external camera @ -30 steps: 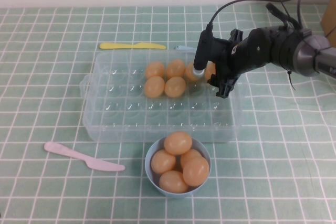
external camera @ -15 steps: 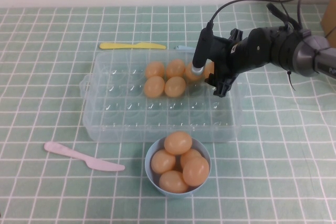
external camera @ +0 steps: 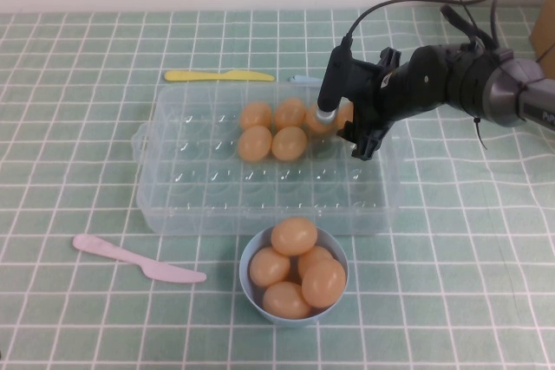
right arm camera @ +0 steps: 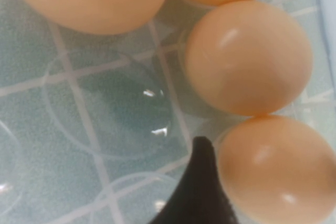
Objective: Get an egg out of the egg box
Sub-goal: Pick up the egg from the plastic box
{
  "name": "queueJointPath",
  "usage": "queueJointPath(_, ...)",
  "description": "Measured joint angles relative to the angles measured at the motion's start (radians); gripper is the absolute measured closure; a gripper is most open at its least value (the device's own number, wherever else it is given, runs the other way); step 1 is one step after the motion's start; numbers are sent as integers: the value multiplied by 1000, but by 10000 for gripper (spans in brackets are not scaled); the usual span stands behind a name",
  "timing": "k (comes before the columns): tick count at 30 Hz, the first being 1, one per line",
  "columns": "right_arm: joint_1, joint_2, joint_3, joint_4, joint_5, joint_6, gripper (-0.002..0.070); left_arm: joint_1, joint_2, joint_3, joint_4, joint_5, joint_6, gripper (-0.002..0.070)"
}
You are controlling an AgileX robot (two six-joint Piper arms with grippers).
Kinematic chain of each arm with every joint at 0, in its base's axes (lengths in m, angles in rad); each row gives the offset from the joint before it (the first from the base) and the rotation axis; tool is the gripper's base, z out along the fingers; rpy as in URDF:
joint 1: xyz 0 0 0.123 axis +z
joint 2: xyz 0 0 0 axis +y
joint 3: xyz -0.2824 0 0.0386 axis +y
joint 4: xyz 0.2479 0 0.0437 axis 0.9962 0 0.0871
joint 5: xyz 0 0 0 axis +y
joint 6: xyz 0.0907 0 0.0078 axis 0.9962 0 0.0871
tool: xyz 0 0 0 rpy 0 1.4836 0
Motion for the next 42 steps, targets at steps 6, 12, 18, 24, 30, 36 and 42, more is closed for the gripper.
queueJointPath(6,-7,1,-2,4,16,0,167,0,0,0,0,0,0,678)
queueJointPath(12,-9,1,-5,-2,49,0,269,0,0,0,0,0,0,678)
queueJointPath(18,-9,1,-5,-19,49,0,295,0,0,0,0,0,0,678)
queueJointPath(24,-9,1,-5,-23,49,0,296,0,0,0,0,0,0,678)
queueJointPath(30,-9,1,-5,-3,49,0,262,0,0,0,0,0,0,678)
queueJointPath(36,-9,1,-5,-2,49,52,241,0,0,0,0,0,0,678)
queueJointPath(42,-9,1,-5,-2,42,90,238,0,0,0,0,0,0,678)
